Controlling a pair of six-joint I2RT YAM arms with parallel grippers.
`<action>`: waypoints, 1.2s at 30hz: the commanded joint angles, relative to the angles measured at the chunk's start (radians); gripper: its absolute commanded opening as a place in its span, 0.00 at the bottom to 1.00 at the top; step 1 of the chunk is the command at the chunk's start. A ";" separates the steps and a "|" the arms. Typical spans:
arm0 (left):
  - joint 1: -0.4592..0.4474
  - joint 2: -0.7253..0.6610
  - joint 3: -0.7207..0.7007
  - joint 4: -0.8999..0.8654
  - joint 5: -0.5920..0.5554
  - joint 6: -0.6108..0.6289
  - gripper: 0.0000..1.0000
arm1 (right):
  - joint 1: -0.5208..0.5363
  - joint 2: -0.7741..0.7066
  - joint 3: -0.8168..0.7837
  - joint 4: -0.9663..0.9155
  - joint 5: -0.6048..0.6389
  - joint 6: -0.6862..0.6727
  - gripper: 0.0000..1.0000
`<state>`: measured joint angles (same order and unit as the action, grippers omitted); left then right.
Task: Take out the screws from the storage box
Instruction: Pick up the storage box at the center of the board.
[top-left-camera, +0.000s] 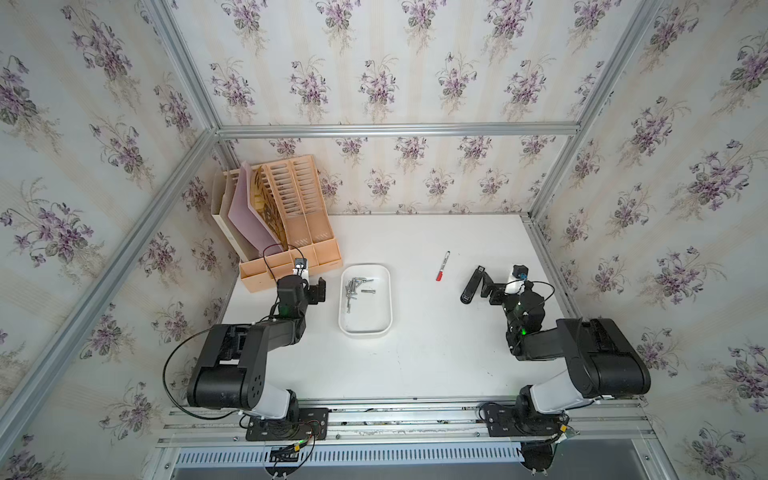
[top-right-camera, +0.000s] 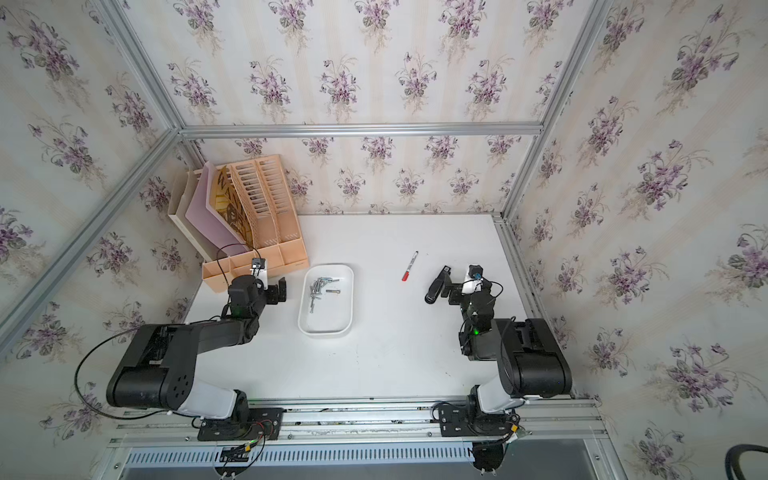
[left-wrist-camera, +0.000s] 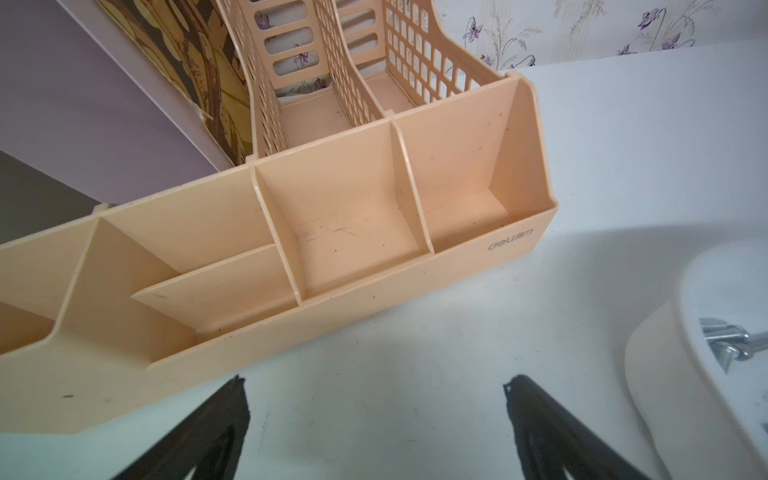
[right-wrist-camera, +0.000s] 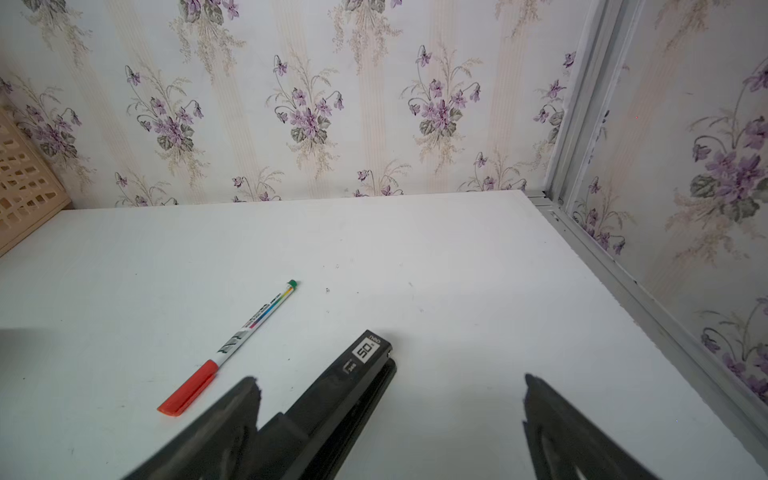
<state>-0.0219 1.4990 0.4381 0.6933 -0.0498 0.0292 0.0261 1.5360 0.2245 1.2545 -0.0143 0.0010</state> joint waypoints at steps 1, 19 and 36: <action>0.000 -0.001 0.002 0.020 -0.005 0.006 0.99 | 0.000 -0.002 0.003 0.004 0.008 0.004 1.00; 0.000 0.000 0.001 0.020 -0.002 0.008 0.99 | 0.004 -0.002 0.004 0.002 0.014 0.001 1.00; -0.011 -0.076 0.133 -0.299 0.010 0.014 0.99 | 0.041 -0.152 0.027 -0.164 0.185 0.021 1.00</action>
<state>-0.0280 1.4593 0.4862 0.5930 -0.0402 0.0418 0.0608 1.4258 0.2192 1.1950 0.0620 0.0013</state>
